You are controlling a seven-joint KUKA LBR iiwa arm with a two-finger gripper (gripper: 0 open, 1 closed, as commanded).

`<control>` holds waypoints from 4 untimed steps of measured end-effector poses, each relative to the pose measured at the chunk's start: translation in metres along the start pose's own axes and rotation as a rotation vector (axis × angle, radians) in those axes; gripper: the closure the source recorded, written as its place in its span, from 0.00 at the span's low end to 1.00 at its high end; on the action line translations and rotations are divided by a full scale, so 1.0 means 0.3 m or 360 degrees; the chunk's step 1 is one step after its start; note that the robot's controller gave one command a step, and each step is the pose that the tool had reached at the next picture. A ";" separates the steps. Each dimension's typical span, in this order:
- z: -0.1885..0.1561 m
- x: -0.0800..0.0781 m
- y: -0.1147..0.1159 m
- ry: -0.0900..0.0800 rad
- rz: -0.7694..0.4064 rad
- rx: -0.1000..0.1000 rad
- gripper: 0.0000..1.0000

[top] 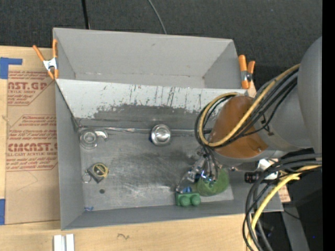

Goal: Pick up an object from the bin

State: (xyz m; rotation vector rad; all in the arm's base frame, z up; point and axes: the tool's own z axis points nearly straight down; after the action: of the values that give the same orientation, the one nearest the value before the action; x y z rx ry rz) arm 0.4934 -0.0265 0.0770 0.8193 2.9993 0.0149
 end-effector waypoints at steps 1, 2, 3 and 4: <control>0.000 -0.156 -0.256 0.0013 0.0024 0.0008 0.00; -0.109 -0.195 -0.358 0.0035 -0.0401 0.0003 0.00; -0.100 -0.175 -0.352 0.0070 -0.0406 0.0000 1.00; -0.122 -0.220 -0.203 0.0048 -0.0958 0.0010 1.00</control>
Offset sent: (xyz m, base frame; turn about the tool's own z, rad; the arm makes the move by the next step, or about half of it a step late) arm -0.0063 -0.0894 -0.0053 0.0068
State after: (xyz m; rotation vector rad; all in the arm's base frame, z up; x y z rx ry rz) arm 0.5178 -0.1126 0.1144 -0.1076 3.1365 0.0023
